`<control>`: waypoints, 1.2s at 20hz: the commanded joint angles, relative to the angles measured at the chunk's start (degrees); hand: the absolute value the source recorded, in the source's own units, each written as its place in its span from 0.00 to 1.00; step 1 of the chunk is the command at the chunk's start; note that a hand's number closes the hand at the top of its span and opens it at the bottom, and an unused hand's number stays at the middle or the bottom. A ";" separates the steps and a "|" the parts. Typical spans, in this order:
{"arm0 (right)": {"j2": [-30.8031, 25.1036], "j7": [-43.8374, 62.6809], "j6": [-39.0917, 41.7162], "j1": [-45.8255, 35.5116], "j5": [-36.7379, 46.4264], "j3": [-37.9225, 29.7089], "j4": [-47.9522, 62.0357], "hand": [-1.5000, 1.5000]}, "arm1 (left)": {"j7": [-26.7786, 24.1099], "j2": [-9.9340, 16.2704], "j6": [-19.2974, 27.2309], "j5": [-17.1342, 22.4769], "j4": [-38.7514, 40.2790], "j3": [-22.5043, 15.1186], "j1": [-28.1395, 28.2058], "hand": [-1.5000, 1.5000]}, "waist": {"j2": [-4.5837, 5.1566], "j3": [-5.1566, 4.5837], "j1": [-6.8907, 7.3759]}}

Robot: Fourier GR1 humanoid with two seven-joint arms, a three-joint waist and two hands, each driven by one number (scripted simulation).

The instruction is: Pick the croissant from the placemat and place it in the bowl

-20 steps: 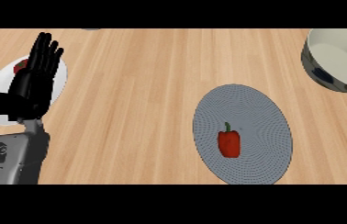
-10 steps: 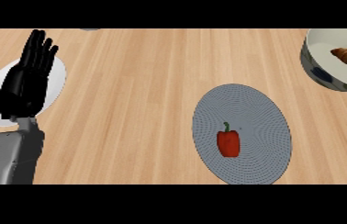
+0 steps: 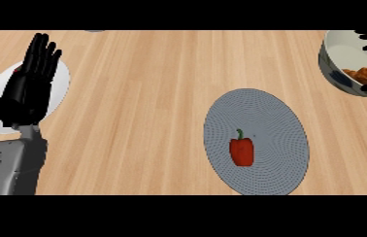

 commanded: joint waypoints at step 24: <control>-15.23 6.14 11.32 4.59 -20.60 -20.68 4.98 0.00 | -0.08 0.73 -0.07 0.89 -1.49 1.39 -0.50 0.50 | 1.36 0.97 -0.13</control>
